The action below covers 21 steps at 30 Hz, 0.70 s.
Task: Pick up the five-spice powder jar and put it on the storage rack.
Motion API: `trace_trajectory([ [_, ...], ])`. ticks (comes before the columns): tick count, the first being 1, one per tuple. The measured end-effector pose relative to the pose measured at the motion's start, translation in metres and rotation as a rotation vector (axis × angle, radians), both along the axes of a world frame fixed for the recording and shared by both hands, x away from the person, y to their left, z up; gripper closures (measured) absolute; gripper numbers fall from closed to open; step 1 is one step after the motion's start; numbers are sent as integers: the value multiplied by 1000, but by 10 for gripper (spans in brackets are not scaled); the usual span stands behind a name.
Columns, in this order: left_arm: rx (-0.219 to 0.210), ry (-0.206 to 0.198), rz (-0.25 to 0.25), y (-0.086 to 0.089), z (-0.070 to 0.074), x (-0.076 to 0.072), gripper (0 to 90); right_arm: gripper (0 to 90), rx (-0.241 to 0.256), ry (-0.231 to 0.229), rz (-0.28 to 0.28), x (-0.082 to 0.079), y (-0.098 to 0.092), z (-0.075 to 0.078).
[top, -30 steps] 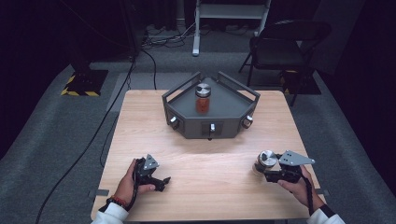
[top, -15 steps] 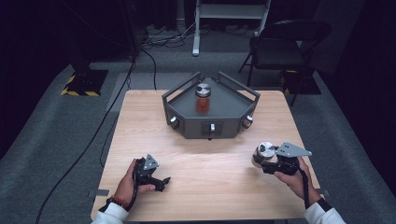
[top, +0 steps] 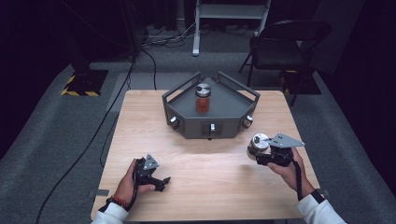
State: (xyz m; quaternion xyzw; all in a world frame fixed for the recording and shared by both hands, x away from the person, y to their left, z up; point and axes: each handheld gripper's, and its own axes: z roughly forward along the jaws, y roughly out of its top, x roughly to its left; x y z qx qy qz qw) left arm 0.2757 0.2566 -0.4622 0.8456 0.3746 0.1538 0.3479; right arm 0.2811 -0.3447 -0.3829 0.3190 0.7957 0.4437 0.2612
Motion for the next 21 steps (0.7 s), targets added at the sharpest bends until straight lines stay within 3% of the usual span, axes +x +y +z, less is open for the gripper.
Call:
trace_trajectory([
  [10,0,0,0,0,0,0,3,312,34,-24,-26,13,16,16],
  [21,0,0,0,0,0,0,3,312,36,-78,-50,26,36,44],
])
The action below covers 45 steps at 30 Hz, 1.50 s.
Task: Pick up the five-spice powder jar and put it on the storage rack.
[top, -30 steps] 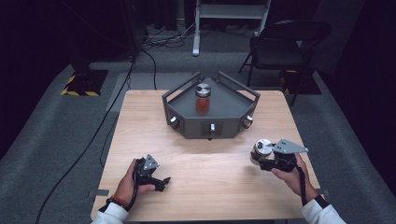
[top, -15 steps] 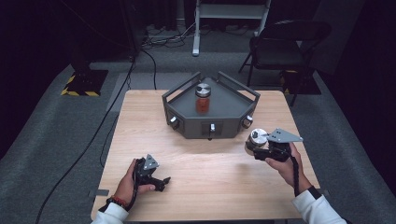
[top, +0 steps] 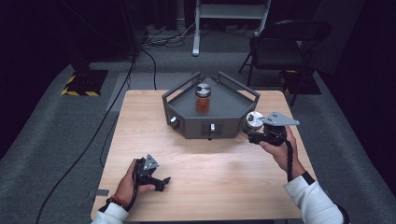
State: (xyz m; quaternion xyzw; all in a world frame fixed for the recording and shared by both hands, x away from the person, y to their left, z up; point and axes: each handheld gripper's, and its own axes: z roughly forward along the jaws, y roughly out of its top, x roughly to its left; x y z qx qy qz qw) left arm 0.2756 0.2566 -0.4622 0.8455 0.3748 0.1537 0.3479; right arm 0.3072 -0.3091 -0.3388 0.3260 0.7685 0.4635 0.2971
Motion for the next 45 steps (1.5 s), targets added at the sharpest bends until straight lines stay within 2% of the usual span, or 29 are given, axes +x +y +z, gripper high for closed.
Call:
trace_trajectory([
  [12,1,0,-3,0,0,0,3,312,-2,-34,-6,13,21,19],
  [24,1,1,-5,0,0,0,3,312,5,-60,-35,27,36,35],
  [32,1,1,-5,0,0,0,3,312,10,-59,-42,42,46,35],
  [45,0,0,-11,1,0,0,2,312,37,-54,-81,67,61,26],
])
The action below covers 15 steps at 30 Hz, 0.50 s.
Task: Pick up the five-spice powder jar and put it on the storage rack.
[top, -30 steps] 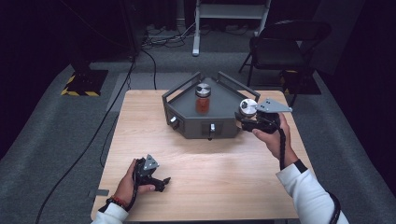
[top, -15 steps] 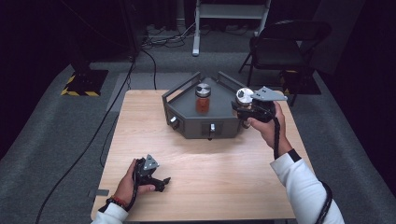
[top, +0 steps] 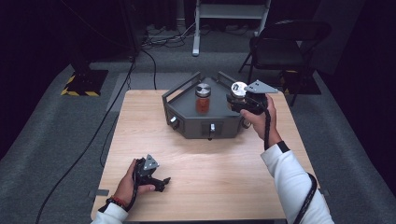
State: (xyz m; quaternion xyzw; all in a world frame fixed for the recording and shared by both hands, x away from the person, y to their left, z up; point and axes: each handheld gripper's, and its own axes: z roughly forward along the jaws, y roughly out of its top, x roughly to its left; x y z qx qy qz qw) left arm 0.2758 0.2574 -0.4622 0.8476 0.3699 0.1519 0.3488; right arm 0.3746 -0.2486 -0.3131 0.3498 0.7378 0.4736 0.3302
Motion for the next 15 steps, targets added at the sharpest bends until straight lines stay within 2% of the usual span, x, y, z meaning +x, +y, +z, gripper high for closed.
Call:
trace_trajectory([
  [15,0,0,-1,0,0,0,1,312,9,36,-40,18,13,-15],
])
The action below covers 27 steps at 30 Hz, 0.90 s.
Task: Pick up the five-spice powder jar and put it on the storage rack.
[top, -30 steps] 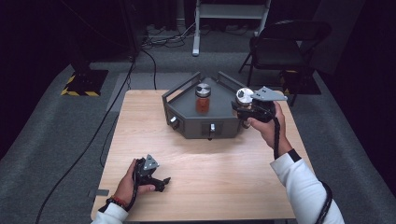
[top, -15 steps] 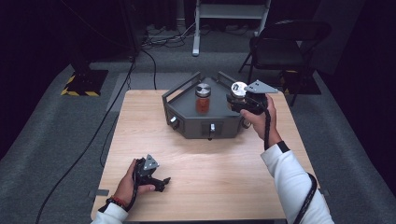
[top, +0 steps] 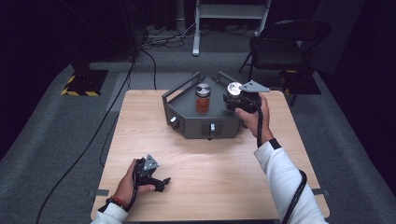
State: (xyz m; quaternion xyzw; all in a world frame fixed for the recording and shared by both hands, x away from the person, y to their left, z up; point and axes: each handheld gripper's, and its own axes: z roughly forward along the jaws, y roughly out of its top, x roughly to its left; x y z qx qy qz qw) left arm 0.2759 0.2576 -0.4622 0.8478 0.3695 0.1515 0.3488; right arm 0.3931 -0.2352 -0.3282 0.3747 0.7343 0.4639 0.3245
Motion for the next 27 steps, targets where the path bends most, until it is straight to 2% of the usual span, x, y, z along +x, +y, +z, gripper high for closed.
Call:
trace_trajectory([
  [22,0,1,0,0,0,0,1,311,1,55,-5,12,4,-16],
  [27,0,0,0,0,0,0,1,311,14,60,-5,15,1,-19],
])
